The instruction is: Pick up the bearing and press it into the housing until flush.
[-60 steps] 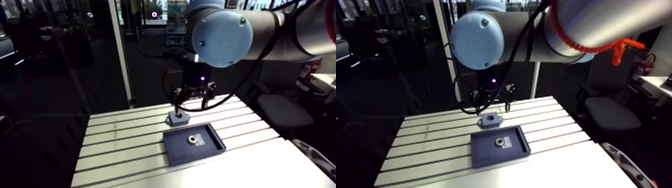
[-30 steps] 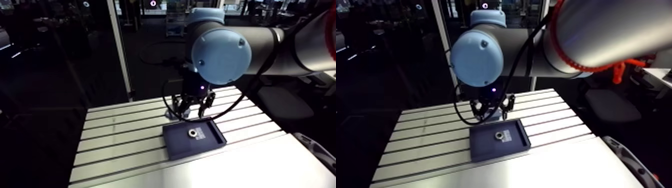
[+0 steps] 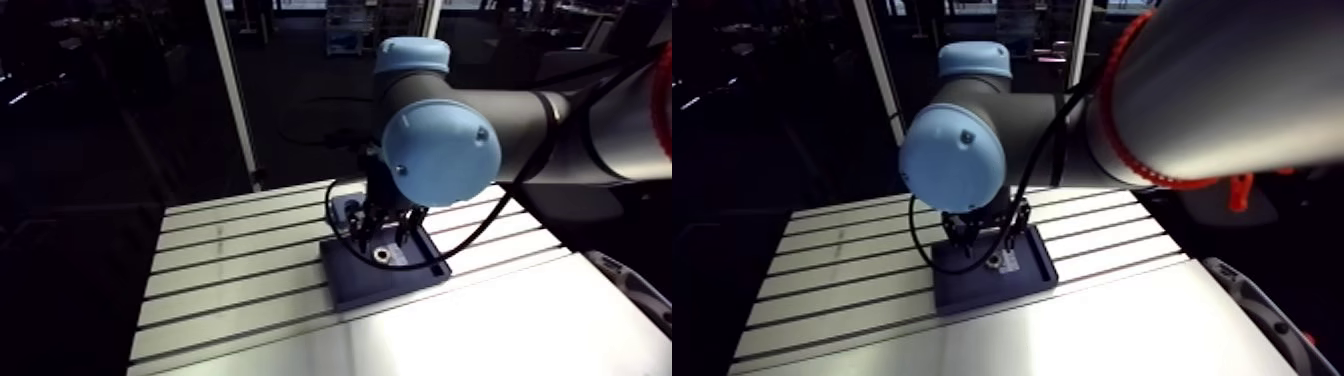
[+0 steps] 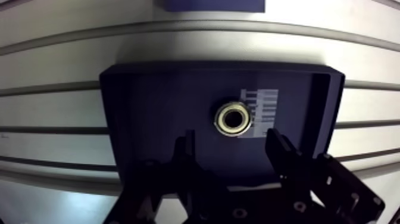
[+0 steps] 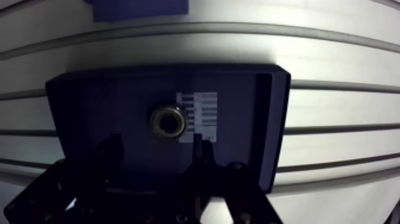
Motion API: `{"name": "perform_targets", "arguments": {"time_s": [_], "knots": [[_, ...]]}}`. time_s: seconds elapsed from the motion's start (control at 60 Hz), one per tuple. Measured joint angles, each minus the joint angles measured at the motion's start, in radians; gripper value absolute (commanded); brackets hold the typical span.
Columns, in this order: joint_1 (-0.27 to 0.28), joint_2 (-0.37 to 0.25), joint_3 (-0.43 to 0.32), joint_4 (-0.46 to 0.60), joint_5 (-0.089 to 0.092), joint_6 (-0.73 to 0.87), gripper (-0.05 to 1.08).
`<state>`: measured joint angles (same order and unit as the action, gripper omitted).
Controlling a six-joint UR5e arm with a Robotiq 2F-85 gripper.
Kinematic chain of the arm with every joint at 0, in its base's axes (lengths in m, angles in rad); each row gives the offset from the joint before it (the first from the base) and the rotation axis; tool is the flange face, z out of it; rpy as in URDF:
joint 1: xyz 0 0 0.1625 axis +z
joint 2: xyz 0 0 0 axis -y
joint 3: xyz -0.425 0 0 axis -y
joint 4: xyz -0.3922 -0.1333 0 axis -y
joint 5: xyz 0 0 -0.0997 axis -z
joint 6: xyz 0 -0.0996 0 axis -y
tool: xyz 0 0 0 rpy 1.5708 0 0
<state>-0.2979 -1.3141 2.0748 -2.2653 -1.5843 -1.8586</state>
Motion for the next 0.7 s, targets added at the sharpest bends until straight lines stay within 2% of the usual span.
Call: {"name": "perform_targets", "arguments": {"time_s": [0.7], "knots": [[-0.007, 0.058, 0.005, -0.049, 0.0, -0.003, 0.32]]}}
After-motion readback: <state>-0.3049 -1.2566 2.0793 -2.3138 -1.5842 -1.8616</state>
